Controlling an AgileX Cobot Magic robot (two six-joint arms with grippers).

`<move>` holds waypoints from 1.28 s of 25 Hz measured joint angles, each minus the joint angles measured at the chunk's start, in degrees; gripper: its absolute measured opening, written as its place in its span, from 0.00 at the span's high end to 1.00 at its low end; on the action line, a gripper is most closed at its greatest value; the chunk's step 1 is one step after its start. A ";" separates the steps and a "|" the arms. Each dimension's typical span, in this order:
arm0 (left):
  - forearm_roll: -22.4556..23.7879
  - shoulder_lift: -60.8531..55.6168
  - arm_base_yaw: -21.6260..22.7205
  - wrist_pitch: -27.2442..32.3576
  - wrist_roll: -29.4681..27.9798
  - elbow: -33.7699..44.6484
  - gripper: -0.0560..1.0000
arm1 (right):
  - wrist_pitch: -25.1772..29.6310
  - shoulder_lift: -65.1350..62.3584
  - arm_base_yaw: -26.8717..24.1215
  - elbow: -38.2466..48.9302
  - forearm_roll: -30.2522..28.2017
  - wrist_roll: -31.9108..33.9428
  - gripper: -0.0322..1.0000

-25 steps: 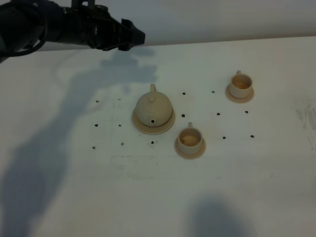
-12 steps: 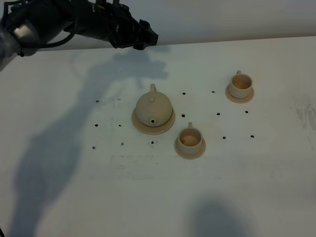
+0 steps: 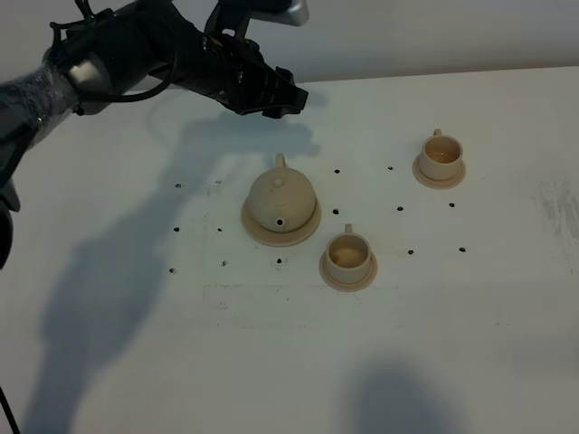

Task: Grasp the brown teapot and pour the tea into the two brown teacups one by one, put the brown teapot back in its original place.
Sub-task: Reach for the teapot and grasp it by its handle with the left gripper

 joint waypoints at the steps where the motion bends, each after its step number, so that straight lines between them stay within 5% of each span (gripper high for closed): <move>1: 0.14 0.27 -0.07 0.00 -0.21 0.00 0.46 | 0.00 0.00 0.00 0.00 0.00 0.00 0.51; 32: 2.44 6.12 -0.07 -0.74 -4.84 0.05 0.47 | -0.06 0.00 0.00 0.00 0.00 0.00 0.51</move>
